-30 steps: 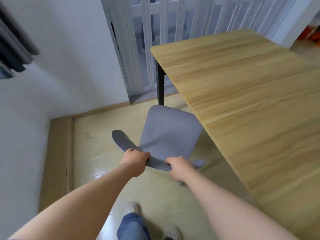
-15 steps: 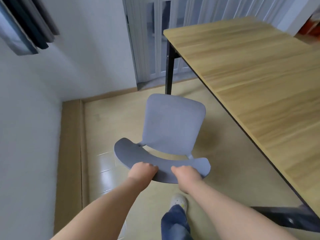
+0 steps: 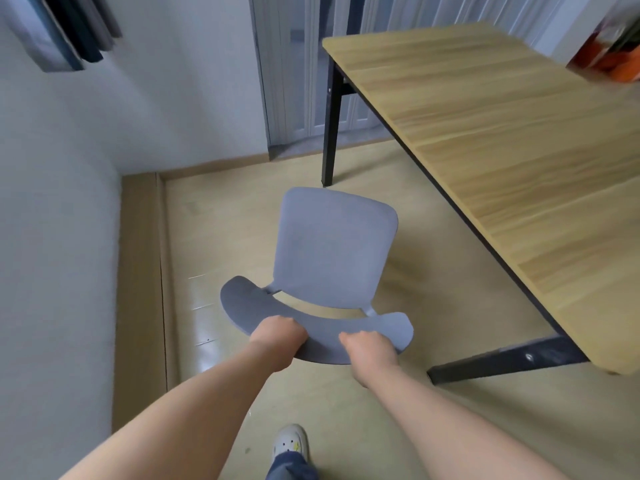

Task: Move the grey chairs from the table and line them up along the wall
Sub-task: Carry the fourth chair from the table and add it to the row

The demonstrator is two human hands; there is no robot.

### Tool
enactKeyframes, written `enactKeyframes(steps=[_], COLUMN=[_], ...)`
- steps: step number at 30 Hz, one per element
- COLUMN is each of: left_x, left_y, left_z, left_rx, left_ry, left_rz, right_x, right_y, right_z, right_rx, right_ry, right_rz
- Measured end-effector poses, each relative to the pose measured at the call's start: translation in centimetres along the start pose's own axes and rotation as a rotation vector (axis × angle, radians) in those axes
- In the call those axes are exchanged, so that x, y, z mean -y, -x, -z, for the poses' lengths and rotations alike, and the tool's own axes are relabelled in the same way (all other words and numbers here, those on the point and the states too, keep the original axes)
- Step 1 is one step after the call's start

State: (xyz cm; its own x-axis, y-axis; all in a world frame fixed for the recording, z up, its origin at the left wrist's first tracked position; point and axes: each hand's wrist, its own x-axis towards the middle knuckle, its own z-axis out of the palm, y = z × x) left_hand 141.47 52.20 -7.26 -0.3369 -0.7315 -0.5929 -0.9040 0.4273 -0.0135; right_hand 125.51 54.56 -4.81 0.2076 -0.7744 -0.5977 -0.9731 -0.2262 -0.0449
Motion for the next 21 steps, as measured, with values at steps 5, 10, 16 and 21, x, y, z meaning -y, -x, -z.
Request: enactKeyframes(steps=[5,10,16,21], left_x=[-6.9,-16.2,-28.4,-35.9], left_y=[3.1,7.0,11.2,13.3], left_z=[0.0,-2.5,-4.9,-4.7], left_rx=[0.029,0.009,0.04,0.07], left_ry=[-0.011,0.022,0.048,0.061], left_rz=[-0.029,-0.029,-0.06,-0.111], right_x=[-3.7,-8.6,-15.1,-19.6], right_y=[4.1,11.0,19.8,26.0], right_z=[-4.2,-8.7,-14.4,-16.9], right_rx=[-0.06,-0.104,-0.075,-0.06], right_ry=[0.043,0.093,0.124,0.107], right_rz=[0.004,0.037,0.022,-0.041])
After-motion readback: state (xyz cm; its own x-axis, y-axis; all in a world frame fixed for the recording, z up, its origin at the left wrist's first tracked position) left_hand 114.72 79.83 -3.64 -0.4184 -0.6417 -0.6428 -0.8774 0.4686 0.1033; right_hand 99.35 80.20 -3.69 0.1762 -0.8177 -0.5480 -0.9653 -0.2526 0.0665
